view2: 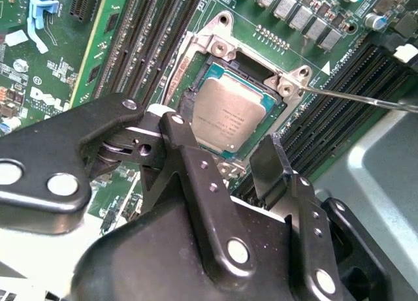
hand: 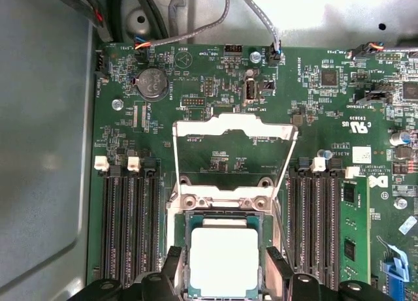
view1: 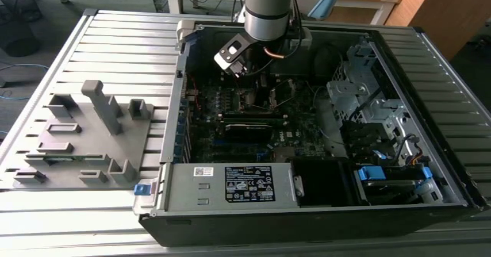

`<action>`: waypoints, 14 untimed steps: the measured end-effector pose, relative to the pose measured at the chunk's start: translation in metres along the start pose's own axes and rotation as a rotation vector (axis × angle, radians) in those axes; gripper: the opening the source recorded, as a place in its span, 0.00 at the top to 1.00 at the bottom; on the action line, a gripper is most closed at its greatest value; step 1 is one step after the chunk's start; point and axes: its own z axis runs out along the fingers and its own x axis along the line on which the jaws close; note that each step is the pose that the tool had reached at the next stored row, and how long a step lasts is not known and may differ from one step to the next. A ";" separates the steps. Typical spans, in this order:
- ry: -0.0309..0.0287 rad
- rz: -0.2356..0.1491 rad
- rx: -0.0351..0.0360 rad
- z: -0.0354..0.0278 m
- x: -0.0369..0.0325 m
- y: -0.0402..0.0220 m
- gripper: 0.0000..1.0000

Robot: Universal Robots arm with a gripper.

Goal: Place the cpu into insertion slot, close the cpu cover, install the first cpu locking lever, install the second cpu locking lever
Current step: 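Place the cpu into insertion slot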

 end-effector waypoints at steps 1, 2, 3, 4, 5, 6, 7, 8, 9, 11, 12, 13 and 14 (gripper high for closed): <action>-0.0002 0.000 0.0001 -0.0001 0.0000 0.0000 0.39; -0.0001 0.000 0.0001 -0.0001 0.0000 0.0000 0.39; 0.0000 0.000 0.0001 -0.0002 0.0000 0.0000 0.39; -0.0001 0.000 0.0001 -0.0002 0.0000 0.0000 0.39; -0.0002 0.000 0.0001 -0.0003 0.0000 0.0000 0.40; -0.0001 0.000 0.0001 -0.0003 0.0000 0.0000 0.40; -0.0002 0.000 0.0001 -0.0004 0.0000 0.0000 0.47; -0.0001 0.000 0.0001 -0.0004 0.0000 0.0000 0.53; -0.0002 0.000 0.0001 -0.0005 0.0000 0.0000 0.53; -0.0001 0.000 0.0001 -0.0006 0.0000 0.0000 0.65; -0.0001 0.000 0.0001 -0.0006 0.0000 0.0000 0.65; -0.0002 0.000 0.0001 -0.0007 0.0000 0.0000 0.65; -0.0002 0.000 0.0001 -0.0007 0.0000 0.0000 0.76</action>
